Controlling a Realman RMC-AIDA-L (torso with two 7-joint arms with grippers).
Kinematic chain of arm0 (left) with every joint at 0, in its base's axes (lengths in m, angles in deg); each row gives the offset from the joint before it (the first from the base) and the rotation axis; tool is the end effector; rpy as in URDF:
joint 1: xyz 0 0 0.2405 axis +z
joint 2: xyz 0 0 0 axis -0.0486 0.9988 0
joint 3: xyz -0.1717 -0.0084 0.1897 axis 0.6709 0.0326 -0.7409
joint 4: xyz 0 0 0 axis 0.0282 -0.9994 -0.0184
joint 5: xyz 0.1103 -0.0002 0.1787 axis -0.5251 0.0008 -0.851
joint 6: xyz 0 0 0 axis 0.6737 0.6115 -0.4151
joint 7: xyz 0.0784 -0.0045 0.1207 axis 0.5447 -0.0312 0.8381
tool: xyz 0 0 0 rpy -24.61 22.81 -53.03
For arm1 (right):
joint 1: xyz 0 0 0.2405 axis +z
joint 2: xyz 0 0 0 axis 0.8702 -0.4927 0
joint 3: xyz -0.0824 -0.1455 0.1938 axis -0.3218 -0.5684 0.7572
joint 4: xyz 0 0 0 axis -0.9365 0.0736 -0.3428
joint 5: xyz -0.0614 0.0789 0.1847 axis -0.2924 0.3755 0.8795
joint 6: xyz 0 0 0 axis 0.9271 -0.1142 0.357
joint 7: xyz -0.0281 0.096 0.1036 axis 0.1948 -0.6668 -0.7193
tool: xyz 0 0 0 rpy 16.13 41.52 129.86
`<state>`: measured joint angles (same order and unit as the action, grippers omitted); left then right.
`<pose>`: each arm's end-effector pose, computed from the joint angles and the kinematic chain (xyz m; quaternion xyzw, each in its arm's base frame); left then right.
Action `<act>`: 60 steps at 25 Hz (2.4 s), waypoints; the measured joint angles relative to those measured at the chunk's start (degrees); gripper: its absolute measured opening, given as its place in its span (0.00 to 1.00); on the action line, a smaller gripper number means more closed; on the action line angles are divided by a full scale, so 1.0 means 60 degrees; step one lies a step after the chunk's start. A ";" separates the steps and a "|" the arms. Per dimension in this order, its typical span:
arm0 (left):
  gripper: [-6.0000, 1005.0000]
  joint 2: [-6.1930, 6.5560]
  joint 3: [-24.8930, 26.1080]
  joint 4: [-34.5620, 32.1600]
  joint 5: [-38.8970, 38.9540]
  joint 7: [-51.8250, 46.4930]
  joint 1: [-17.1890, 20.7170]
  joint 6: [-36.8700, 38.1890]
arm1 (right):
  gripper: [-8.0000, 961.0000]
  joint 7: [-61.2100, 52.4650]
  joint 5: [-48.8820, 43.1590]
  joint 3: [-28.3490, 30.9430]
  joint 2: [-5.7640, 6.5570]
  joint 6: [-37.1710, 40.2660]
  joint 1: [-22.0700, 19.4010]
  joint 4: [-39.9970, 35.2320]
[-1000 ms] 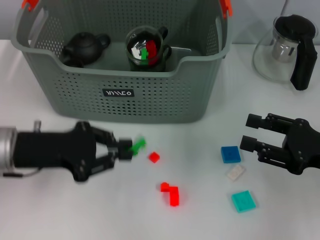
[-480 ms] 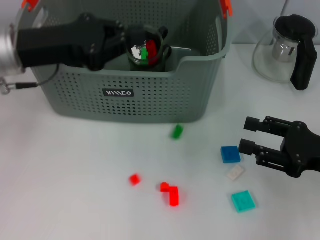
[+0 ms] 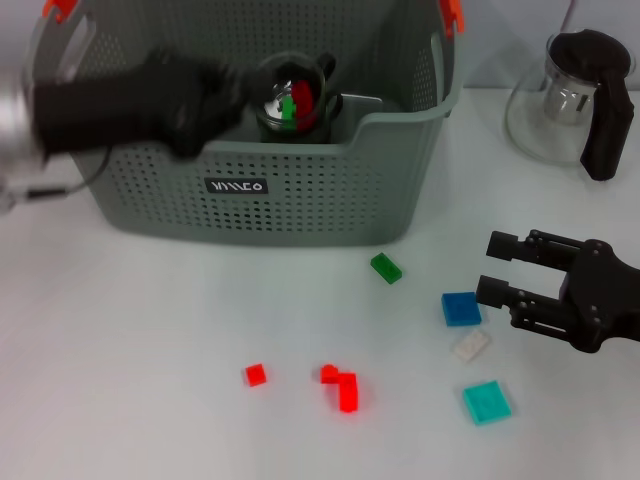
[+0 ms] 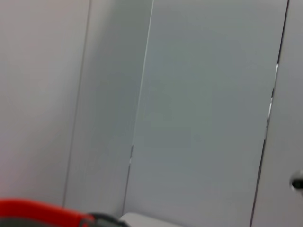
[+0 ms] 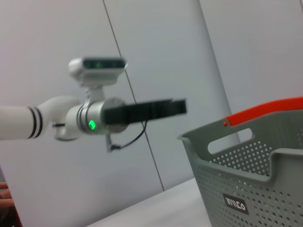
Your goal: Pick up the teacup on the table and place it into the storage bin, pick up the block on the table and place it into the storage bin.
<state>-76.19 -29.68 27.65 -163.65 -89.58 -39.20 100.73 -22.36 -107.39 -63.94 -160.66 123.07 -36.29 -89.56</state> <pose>-0.2046 0.3522 0.0640 -0.9166 -0.1372 -0.3536 0.1266 0.2724 0.2771 0.0054 -0.9032 0.2013 0.3640 0.1054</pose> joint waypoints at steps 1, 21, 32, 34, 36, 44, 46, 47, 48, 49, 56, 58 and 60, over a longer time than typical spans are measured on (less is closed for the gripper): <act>0.05 -0.0004 0.0005 0.0042 0.0002 0.0230 0.0232 0.0085 | 0.70 0.0000 0.0003 -0.0013 -0.0003 -0.0006 0.0014 0.0001; 0.20 -0.0938 -0.0453 0.0931 -0.2052 0.5268 0.2874 -0.0845 | 0.69 -0.0363 0.0033 0.0039 -0.0010 -0.0110 0.0088 0.0142; 0.44 -0.0999 -0.0763 0.2262 -0.2033 0.6833 0.2892 -0.2562 | 0.69 -0.0430 0.0054 0.0063 -0.0016 -0.0148 0.0105 0.0142; 0.50 -0.1003 -0.0707 0.2448 -0.2004 0.7221 0.2909 -0.2691 | 0.69 -0.0430 0.0055 0.0064 -0.0016 -0.0164 0.0115 0.0136; 0.53 -0.1005 -0.0697 0.2599 -0.2015 0.7459 0.2912 -0.2846 | 0.70 -0.0431 0.0054 0.0064 -0.0016 -0.0185 0.0121 0.0135; 0.53 -0.1011 -0.0796 0.2797 -0.2046 0.7451 0.2895 -0.3387 | 0.70 -0.0431 0.0054 0.0064 -0.0016 -0.0195 0.0127 0.0144; 0.53 -0.1011 -0.0807 0.2796 -0.2050 0.7321 0.2897 -0.3447 | 0.70 -0.0431 0.0055 0.0064 -0.0016 -0.0194 0.0128 0.0146; 0.53 -0.1011 -0.0811 0.2786 -0.2052 0.7232 0.2900 -0.3463 | 0.70 -0.0431 0.0054 0.0064 -0.0016 -0.0195 0.0128 0.0147; 0.53 -0.1010 -0.0814 0.2770 -0.2052 0.7146 0.2899 -0.3466 | 0.70 -0.0431 0.0055 0.0064 -0.0014 -0.0194 0.0128 0.0147; 0.52 -0.1008 -0.0816 0.2747 -0.2059 0.7055 0.2897 -0.3469 | 0.70 -0.0432 0.0054 0.0064 -0.0010 -0.0195 0.0128 0.0147; 0.45 -0.0995 -0.0852 0.2577 -0.2463 0.6771 0.2849 -0.3393 | 0.69 -0.0431 0.0054 0.0064 -0.0001 -0.0194 0.0118 0.0136; 0.43 -0.0995 -0.0939 0.2517 -0.2513 0.6580 0.2827 -0.3389 | 0.69 -0.0431 0.0053 0.0063 -0.0001 -0.0194 0.0101 0.0133; 0.42 -0.0996 -0.1091 0.2402 -0.2521 0.6374 0.2811 -0.3386 | 0.69 -0.0431 0.0054 0.0063 -0.0001 -0.0194 0.0081 0.0133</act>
<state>-82.17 -36.23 42.06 -178.78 -51.33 -22.33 80.41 -24.95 -107.07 -63.56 -160.66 121.90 -35.80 -88.77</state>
